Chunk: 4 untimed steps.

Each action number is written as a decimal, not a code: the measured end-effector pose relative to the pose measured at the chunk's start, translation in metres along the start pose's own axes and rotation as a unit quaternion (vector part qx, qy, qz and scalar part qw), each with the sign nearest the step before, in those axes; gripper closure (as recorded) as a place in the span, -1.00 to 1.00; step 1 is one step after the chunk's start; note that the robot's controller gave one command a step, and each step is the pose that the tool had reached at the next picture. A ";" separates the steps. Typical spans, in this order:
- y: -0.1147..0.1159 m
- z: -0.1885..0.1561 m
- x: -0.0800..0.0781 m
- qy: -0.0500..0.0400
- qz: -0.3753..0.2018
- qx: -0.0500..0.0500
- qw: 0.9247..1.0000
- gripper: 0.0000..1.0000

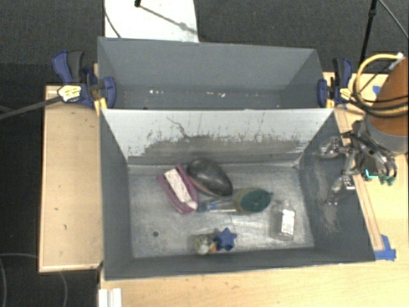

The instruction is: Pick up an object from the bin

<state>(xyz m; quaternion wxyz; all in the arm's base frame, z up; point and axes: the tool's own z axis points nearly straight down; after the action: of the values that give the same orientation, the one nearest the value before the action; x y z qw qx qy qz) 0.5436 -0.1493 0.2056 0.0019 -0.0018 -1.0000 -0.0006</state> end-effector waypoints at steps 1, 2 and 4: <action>0.069 0.117 -0.018 0.002 -0.182 0.004 0.983 -1.00; 0.082 0.126 -0.009 -0.004 -0.195 0.002 0.981 -1.00; 0.131 0.129 -0.010 -0.005 -0.101 0.001 0.995 1.00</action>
Offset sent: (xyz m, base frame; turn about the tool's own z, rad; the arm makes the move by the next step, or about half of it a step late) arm 0.0150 0.0719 -0.1258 -0.3638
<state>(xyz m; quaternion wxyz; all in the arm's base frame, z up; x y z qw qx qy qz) 0.5537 -0.0183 0.0763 -0.0033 0.0991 -0.9951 0.0000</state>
